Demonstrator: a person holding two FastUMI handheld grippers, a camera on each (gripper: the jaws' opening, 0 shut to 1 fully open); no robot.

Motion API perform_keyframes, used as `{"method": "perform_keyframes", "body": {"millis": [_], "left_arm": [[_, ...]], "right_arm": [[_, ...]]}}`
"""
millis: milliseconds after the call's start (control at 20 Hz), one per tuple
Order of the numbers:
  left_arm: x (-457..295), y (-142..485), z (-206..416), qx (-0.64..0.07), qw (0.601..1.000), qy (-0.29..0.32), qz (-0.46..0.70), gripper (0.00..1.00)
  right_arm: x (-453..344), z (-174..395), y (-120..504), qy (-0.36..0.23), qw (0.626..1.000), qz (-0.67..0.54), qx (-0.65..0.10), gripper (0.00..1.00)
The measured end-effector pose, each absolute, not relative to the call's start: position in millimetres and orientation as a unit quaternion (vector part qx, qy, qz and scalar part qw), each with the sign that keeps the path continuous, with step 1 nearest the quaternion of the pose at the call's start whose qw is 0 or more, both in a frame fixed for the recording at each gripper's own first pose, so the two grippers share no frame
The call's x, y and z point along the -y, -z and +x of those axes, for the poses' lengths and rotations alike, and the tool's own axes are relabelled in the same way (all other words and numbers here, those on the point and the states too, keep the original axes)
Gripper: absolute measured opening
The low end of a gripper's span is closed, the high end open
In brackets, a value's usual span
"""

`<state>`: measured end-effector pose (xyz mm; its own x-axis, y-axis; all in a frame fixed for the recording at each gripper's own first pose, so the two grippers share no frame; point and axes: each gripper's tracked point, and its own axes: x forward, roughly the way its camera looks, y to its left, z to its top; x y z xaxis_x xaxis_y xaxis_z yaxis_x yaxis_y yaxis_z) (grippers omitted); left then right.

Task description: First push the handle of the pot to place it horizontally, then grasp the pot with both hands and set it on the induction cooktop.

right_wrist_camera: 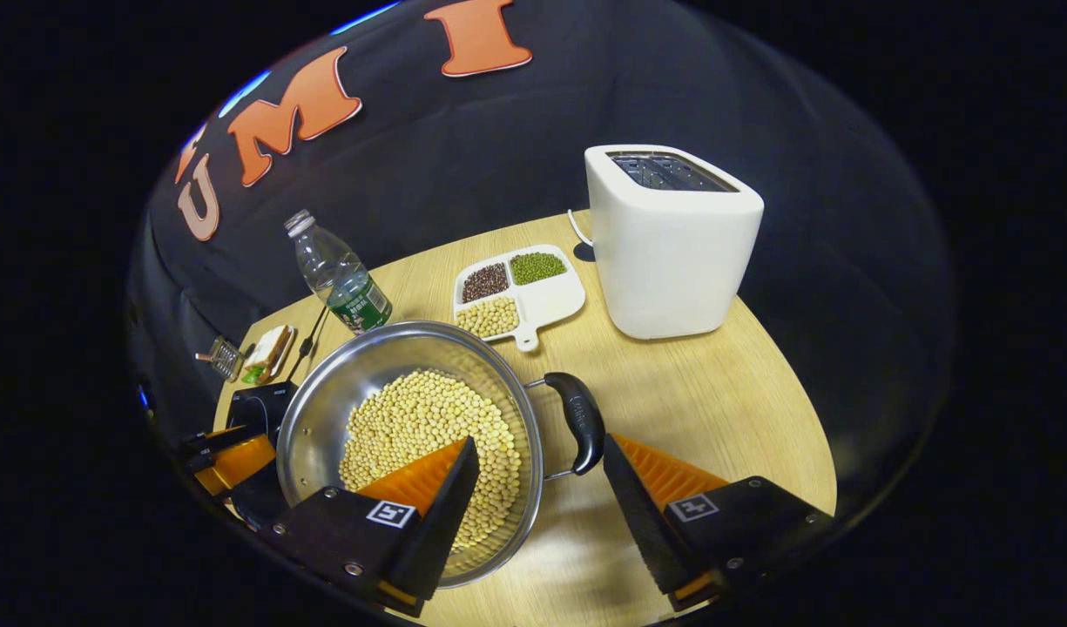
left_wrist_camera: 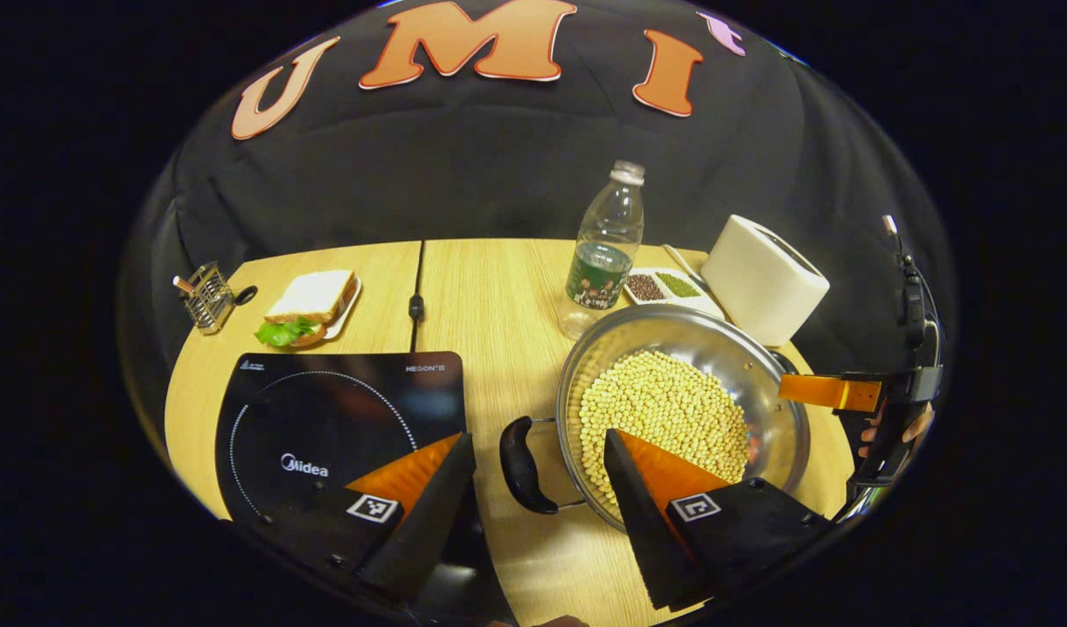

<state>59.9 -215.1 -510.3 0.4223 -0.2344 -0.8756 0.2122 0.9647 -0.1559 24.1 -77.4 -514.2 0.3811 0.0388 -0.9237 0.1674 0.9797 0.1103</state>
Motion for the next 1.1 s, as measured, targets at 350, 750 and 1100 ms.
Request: {"method": "perform_keyframes", "body": {"millis": [350, 750, 1100], "left_arm": [[235.6, 549.3, 59.3, -0.538, 0.833, 0.127, -0.002, 0.96], [249.5, 560.7, 83.6, -0.507, 0.851, 0.136, 0.013, 0.96], [244.4, 585.4, 95.5, -0.506, 0.851, 0.137, 0.026, 0.79]], "right_arm": [[90.4, 29.8, 540.7, 0.049, 0.824, 0.039, -0.564, 0.9], [92.6, 21.7, 550.1, 0.039, 0.816, -0.009, -0.577, 0.87], [98.5, 22.5, 553.4, 0.056, 0.815, -0.02, -0.577, 0.74]]}}
